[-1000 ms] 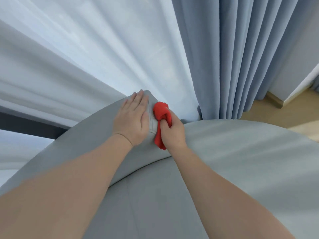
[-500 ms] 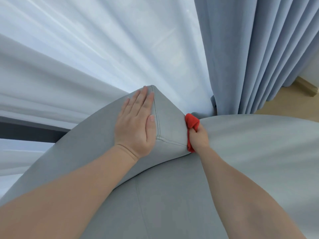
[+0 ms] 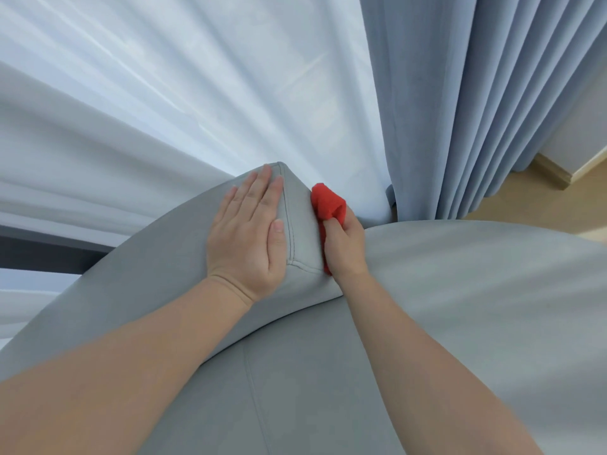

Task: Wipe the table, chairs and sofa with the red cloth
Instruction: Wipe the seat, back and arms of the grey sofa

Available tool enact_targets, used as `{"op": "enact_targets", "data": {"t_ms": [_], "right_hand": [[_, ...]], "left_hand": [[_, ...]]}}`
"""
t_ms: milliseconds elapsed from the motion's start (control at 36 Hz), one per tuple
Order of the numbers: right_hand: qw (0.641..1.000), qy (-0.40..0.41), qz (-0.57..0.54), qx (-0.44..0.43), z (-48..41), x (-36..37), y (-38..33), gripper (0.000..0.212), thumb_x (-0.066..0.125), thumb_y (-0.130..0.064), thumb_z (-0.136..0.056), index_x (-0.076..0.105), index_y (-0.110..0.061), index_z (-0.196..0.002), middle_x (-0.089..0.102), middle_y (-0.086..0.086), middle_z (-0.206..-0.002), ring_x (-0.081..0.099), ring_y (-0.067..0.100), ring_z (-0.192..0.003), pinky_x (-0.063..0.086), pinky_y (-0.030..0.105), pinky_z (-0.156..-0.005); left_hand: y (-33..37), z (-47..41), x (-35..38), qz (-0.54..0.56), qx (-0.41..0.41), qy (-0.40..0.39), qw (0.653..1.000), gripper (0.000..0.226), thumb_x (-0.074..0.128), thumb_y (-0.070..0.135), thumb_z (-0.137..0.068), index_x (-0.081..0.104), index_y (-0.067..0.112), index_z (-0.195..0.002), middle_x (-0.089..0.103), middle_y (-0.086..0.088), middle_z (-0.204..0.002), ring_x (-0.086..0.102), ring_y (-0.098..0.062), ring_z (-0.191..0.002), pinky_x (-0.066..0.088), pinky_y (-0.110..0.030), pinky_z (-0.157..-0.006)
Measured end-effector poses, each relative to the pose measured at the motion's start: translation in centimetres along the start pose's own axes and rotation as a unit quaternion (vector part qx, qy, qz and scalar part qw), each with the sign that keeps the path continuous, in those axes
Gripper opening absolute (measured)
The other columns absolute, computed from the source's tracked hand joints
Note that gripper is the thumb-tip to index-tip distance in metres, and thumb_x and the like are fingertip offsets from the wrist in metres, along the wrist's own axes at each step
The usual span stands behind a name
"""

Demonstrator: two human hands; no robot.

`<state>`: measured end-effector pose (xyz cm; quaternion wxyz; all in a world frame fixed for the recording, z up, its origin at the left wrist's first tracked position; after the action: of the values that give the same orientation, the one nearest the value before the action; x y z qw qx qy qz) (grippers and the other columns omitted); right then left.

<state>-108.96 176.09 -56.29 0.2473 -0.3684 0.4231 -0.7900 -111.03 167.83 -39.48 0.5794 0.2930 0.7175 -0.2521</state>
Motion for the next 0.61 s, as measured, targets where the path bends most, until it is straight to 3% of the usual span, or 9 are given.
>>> {"op": "enact_targets", "data": {"t_ms": [139,250,389,472,611], "right_hand": [[0.992,-0.032,-0.043,-0.113,1.7,2.0,-4.7,0.034,0.053,-0.017,-0.084,0.065,-0.018,-0.116,0.066,-0.001,-0.120,0.058,0.013,-0.115,0.044,0.040,-0.103],[0.990,-0.035,-0.038,-0.134,1.5,1.8,-4.6,0.030,0.054,-0.017,-0.089,0.063,-0.027,-0.115,0.065,-0.008,-0.118,0.057,0.010,-0.117,0.043,0.036,-0.103],[0.999,-0.020,0.012,-0.031,0.0,0.3,-1.3,0.029,0.054,-0.031,-0.088,0.065,-0.032,-0.115,0.065,-0.015,-0.119,0.056,0.004,-0.117,0.042,0.034,-0.104],[0.998,-0.003,0.023,0.054,-0.2,-0.7,0.2,0.027,0.056,-0.027,-0.089,0.067,-0.031,-0.113,0.069,-0.016,-0.110,0.060,0.003,-0.108,0.047,0.032,-0.100],[0.998,-0.016,0.037,0.050,2.1,0.0,-2.2,0.022,0.054,-0.026,-0.088,0.067,-0.032,-0.105,0.070,-0.010,-0.102,0.063,0.009,-0.102,0.049,0.037,-0.097]], "left_hand": [[0.2,-0.1,-0.2,-0.004,0.000,-0.002,1.000,0.055,0.028,0.024,-0.091,0.045,0.001,-0.138,0.039,-0.016,-0.147,0.036,-0.027,-0.137,0.020,-0.039,-0.116],[0.1,-0.1,-0.2,-0.008,0.001,-0.005,1.000,0.055,0.028,0.024,-0.091,0.045,0.001,-0.138,0.039,-0.016,-0.147,0.036,-0.028,-0.137,0.019,-0.038,-0.116],[0.0,0.0,0.0,-0.007,0.004,-0.001,1.000,0.056,0.028,0.024,-0.091,0.044,0.001,-0.139,0.039,-0.015,-0.147,0.035,-0.027,-0.137,0.020,-0.039,-0.116],[-0.1,-0.1,0.0,-0.007,0.010,0.004,1.000,0.056,0.027,0.025,-0.091,0.045,0.001,-0.139,0.039,-0.015,-0.147,0.035,-0.027,-0.137,0.019,-0.038,-0.116],[-0.4,-0.1,0.2,-0.003,0.012,0.008,1.000,0.056,0.028,0.025,-0.090,0.044,0.002,-0.139,0.040,-0.015,-0.147,0.035,-0.026,-0.137,0.016,-0.035,-0.116]]}}
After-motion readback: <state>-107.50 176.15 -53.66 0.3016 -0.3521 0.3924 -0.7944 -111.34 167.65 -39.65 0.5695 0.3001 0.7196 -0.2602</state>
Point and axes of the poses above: each hand's wrist, its own z-axis away from the middle knuckle, its own x-axis out of the palm, y = z × x, the point moved 6 cm from there along -z, towards the middle knuckle
